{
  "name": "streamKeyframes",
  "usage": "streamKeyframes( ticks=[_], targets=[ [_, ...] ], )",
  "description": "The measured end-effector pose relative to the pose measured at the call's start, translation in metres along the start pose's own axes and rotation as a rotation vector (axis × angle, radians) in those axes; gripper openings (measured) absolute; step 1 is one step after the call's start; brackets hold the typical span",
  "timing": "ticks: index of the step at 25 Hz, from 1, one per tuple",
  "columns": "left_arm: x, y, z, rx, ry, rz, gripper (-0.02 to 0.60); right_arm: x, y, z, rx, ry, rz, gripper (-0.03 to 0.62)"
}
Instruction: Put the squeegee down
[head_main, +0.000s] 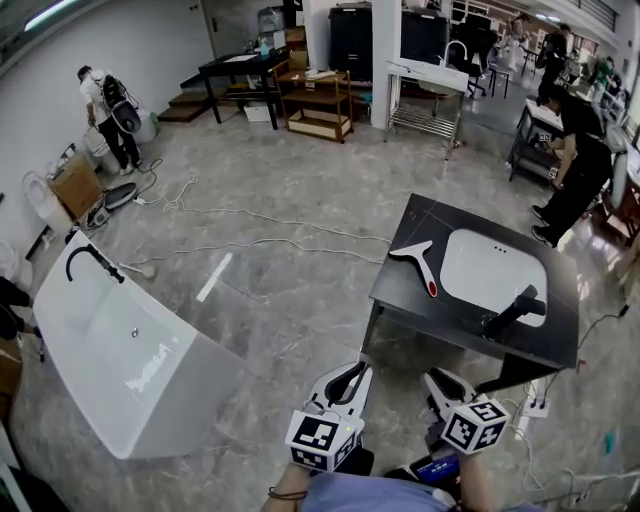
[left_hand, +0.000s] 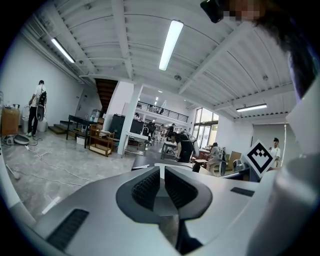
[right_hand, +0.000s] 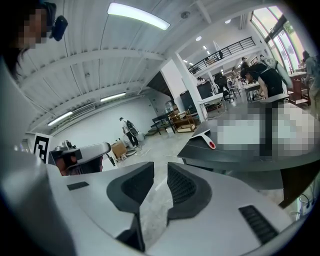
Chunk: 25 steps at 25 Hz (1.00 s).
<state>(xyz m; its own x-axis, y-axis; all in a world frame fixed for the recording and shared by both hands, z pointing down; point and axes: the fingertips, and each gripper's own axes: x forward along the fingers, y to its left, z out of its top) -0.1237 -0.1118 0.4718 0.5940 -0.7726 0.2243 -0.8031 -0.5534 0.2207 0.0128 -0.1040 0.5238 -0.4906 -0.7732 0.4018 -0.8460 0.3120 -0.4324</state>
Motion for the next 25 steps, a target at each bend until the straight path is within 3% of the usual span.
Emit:
streamKeyframes(
  ticks=[4,9,25],
  targets=[
    [-0.004,-0.008,-0.011,-0.016,0.013,0.038,0.04,-0.021,-0.012,-0.016,-0.002,0.034,-0.004,0.094],
    [-0.009,-0.041,-0.024,-0.041,0.03,0.042,0.04,-0.06,-0.025,-0.023,-0.096,0.048,-0.039,0.094],
    [-0.068,-0.186,-0.061,0.015,0.037,0.042,0.04,-0.194,-0.014,-0.062,-0.089,0.009,0.086,0.092]
  ],
)
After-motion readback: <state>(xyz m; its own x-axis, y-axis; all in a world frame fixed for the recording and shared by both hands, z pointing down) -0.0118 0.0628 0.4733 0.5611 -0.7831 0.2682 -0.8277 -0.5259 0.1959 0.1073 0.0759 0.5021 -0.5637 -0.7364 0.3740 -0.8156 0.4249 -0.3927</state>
